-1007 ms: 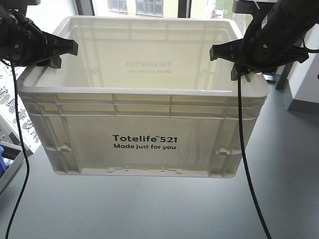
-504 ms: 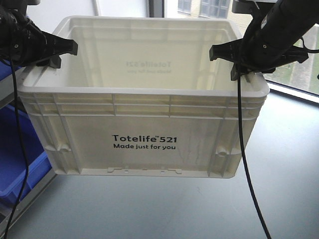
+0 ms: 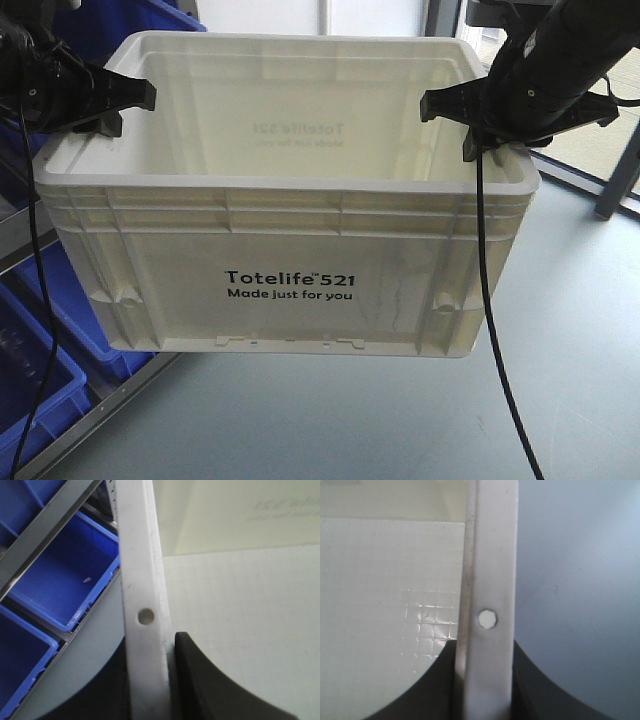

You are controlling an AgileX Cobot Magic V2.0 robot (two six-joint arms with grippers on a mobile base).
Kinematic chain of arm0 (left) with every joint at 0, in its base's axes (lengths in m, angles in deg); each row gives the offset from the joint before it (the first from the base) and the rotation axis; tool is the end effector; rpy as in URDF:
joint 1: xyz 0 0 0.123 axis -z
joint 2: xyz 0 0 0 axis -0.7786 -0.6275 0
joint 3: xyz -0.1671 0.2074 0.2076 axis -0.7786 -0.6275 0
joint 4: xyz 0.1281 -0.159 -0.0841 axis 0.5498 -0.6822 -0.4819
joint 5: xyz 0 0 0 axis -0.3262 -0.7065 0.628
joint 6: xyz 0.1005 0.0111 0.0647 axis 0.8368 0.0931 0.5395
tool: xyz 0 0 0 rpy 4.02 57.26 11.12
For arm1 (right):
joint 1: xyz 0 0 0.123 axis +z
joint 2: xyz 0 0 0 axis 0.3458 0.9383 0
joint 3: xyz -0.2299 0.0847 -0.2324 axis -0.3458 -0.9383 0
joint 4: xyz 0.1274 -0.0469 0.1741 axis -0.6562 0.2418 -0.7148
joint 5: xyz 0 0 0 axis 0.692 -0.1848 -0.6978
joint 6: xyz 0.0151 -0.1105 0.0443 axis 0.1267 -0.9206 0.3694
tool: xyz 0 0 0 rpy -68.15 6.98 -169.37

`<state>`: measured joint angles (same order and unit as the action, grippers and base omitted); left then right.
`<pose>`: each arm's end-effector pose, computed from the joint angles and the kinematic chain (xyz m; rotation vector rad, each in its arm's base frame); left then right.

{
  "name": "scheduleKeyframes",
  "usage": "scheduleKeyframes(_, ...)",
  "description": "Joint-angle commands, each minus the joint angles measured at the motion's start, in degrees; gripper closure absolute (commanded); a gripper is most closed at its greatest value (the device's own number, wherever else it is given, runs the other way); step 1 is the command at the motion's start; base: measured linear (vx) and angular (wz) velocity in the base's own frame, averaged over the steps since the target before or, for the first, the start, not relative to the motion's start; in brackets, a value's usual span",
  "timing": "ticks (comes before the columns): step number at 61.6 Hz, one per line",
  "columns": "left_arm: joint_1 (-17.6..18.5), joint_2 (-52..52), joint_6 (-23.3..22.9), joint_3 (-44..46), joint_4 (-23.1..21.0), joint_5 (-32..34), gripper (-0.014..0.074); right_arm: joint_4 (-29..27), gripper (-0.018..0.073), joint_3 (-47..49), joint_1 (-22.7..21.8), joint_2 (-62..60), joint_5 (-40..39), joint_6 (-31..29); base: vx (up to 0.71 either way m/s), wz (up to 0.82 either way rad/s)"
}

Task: Move bin from left to right shelf
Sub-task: 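Keep holding the crate as the base turns to face the other shelf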

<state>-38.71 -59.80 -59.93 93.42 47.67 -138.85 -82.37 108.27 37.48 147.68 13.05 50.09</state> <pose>0.3289 -0.0691 0.4062 0.0822 2.4782 -0.1192 0.3406 0.0979 0.3929 -0.0349 2.6539 0.1030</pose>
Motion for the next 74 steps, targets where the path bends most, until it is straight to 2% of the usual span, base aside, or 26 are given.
scheduleKeyframes(1,-0.04,3.42,0.86,1.97,0.73,4.9,0.0485,1.06,0.0513,2.31,-0.32,-3.52,-5.73,-0.41,0.07,0.42)
scheduleKeyframes(74,-0.04,3.42,0.86,1.97,0.73,4.9,0.0485,1.06,0.0513,2.31,-0.32,-3.52,-5.73,-0.41,0.04,0.4)
